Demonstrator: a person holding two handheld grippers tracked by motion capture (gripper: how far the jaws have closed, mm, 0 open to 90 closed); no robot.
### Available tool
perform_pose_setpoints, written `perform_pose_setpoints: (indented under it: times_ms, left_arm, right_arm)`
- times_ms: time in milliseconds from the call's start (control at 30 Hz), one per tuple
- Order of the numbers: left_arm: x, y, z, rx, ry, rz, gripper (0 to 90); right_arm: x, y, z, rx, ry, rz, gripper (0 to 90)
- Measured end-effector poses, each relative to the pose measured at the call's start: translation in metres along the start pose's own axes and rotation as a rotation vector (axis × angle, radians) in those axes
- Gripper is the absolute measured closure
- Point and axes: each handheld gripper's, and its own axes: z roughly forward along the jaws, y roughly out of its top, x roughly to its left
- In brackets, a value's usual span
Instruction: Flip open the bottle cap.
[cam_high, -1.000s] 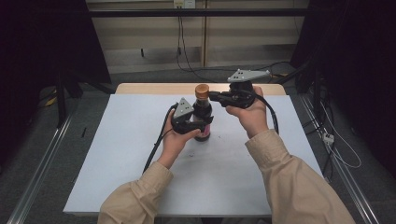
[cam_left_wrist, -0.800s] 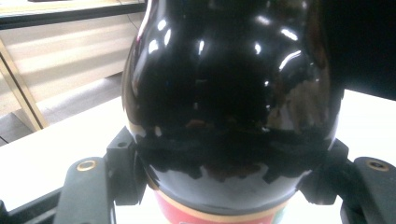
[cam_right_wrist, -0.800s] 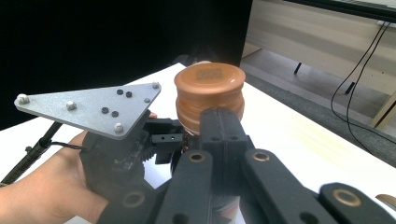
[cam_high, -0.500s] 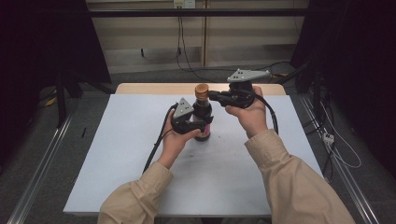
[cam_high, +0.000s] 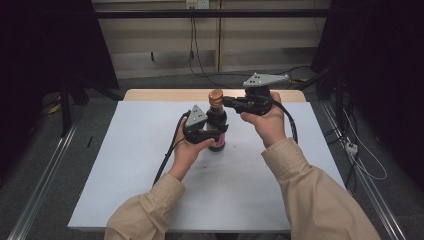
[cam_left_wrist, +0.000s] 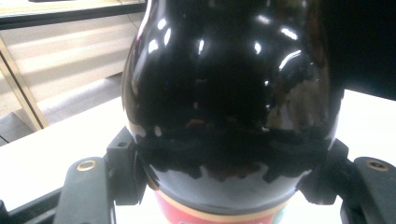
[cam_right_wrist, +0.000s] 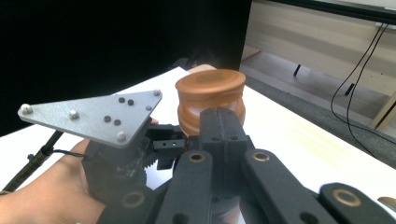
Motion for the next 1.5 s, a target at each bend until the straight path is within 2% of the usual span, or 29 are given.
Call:
perform_pose_setpoints:
  times_ms: [1500]
  left_arm:
    - [0.0001, -0.0011, -0.0002, -0.005, 0.002, -0.007, 30.9]
  right_arm:
    - [0.0008, 0.0033, 0.0001, -0.007, 0.000, -0.001, 90.0]
